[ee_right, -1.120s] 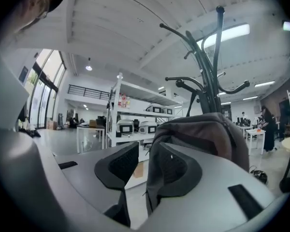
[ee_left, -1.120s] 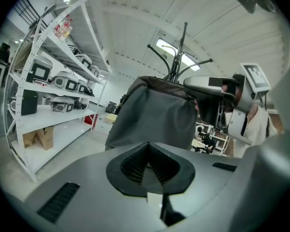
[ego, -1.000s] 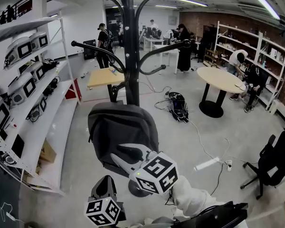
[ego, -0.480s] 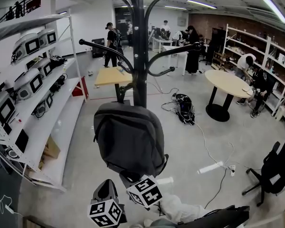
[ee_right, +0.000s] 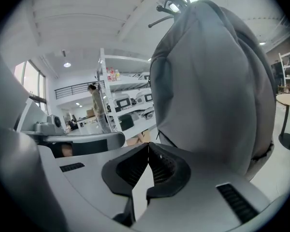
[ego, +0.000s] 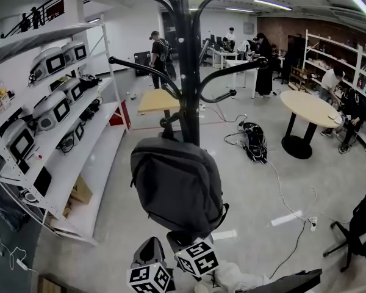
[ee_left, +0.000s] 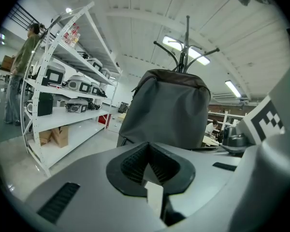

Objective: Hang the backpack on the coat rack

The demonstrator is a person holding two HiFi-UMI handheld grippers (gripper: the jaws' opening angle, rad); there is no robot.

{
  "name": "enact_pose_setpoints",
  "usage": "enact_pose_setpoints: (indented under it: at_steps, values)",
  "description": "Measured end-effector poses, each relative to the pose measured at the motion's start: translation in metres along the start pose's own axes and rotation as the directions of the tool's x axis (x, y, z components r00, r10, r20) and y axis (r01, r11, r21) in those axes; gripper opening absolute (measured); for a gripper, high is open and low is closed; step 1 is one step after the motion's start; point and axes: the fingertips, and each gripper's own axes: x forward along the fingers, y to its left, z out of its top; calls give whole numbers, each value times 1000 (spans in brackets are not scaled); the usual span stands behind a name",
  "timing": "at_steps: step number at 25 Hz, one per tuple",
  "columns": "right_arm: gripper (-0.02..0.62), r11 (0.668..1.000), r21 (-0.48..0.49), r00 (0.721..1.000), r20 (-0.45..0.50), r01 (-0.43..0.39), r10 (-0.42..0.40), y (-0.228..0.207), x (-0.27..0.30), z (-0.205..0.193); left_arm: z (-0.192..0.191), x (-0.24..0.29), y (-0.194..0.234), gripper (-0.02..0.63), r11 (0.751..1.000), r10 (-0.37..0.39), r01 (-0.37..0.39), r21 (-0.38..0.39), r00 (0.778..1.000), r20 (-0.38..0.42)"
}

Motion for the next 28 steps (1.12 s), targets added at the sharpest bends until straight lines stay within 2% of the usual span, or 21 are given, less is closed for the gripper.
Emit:
enact_pose_setpoints:
  at_steps: [5, 9, 16, 23, 28]
  values:
    - [12, 1000, 11, 999, -26, 19, -18, 5, -6, -14, -3, -2, -7, 3, 999, -42, 42, 7, 999, -14]
    - [12, 996, 50, 997, -22, 72, -71, 5, -14, -25, -10, -14, -12, 3, 996, -90, 90, 27, 996, -20]
    - [13, 981, 89, 985, 1, 173, -174, 21, -43, -39, -29, -47, 7, 3, 993, -113, 115, 20, 991, -70]
    - [12, 958, 120, 965, 20, 259, -263, 33, -80, -56, -31, -80, -19, 3, 978, -197, 201, 60, 979, -58]
    - [14, 952, 140, 961, 15, 273, -277, 52, -98, -72, -42, -103, -33, 3, 971, -226, 230, 60, 972, -67]
